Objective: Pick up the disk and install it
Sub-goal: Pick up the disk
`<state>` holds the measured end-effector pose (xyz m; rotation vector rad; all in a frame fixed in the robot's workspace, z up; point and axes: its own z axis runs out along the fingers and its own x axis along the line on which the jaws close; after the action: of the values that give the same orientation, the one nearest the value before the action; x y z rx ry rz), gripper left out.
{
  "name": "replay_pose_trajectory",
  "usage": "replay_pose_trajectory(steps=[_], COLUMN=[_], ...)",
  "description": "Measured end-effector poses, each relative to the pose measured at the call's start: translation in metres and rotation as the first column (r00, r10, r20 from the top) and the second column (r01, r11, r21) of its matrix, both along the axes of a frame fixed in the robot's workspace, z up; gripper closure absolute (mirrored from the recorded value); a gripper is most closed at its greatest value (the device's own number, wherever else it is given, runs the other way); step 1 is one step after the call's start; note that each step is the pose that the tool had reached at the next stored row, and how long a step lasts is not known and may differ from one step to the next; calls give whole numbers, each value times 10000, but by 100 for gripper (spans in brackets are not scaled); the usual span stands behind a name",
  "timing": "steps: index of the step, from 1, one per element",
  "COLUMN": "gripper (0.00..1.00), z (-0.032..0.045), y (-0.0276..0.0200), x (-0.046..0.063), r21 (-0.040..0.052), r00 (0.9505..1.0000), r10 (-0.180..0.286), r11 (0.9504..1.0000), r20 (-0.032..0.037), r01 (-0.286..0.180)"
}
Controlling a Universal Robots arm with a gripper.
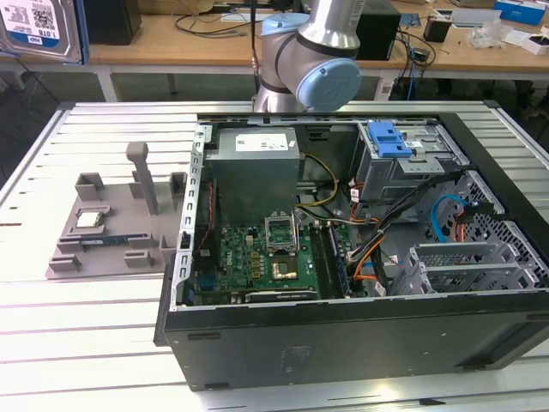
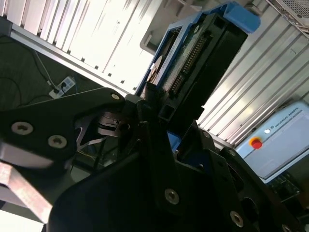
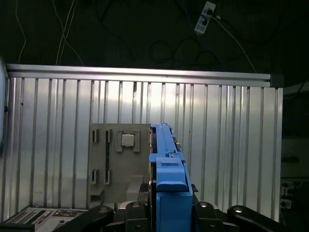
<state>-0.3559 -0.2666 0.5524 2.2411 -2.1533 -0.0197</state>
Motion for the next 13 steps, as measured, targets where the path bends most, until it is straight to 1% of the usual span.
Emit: replay_pose_trajectory(steps=[3, 7, 10, 13], gripper=[63, 63, 63, 63], z=[101, 189, 276, 290], y=[1, 1, 1, 2], x=[0, 0, 0, 0], r21=[0, 0, 0, 17], r00=[10000, 10000, 10000, 10000], r10=[0, 0, 0, -2], r11=[10000, 10000, 10000, 10000], r20=[1, 1, 1, 1], r01=[0, 0, 0, 2])
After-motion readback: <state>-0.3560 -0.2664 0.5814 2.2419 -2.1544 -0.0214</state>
